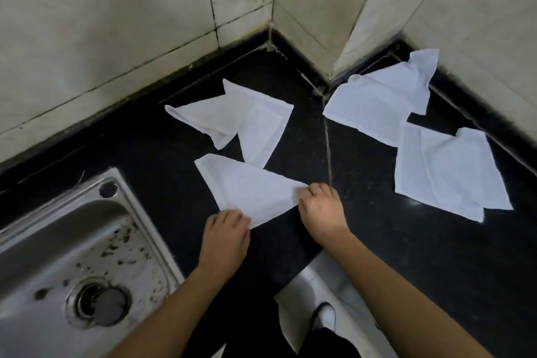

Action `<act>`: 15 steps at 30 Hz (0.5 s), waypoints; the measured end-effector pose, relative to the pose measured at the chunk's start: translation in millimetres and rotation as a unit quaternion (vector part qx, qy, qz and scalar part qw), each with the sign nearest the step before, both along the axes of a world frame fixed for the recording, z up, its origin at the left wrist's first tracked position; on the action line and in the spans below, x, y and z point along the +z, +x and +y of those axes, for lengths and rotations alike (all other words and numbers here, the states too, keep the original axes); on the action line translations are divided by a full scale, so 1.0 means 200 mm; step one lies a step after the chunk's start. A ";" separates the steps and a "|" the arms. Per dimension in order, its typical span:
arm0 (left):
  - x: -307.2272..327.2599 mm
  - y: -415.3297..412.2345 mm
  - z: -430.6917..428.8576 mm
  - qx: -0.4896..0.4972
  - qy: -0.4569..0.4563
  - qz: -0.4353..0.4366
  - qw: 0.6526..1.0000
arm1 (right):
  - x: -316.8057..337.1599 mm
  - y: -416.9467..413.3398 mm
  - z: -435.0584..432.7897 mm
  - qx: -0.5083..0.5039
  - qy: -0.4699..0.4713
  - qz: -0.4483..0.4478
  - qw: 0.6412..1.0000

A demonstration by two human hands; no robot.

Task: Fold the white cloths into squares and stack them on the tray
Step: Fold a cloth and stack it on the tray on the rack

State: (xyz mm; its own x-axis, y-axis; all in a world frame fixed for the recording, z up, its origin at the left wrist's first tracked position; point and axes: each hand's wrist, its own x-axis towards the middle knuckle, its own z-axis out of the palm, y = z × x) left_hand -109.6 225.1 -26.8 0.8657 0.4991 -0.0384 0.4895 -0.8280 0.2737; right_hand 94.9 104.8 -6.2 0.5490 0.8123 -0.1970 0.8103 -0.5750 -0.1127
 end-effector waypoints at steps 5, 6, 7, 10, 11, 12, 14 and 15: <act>-0.05 -0.04 0.01 -0.003 0.033 -0.031 0.999 | -0.04 -0.01 -0.06 0.002 0.044 -0.005 0.999; -0.04 -0.05 0.00 0.002 0.034 -0.030 0.999 | -0.04 -0.01 -0.07 0.010 0.046 0.005 0.999; -0.03 -0.06 -0.01 0.013 0.030 -0.024 0.999 | -0.03 -0.01 -0.08 0.024 0.043 0.021 0.999; 0.01 -0.11 -0.08 0.060 0.005 -0.021 0.998 | -0.03 -0.01 -0.13 0.089 0.028 0.054 0.994; 0.02 -0.12 -0.10 0.076 -0.013 -0.024 0.997 | -0.03 -0.02 -0.15 0.113 0.022 0.050 0.992; 0.05 -0.14 -0.13 0.092 -0.029 -0.031 0.995 | -0.03 -0.03 -0.19 0.134 0.025 0.039 0.990; 0.12 -0.14 -0.17 0.117 -0.049 -0.044 0.991 | 0.00 -0.01 -0.24 0.148 0.044 0.029 0.988; 0.16 -0.13 -0.18 0.127 -0.055 -0.051 0.989 | 0.04 0.00 -0.26 0.137 0.064 0.045 0.988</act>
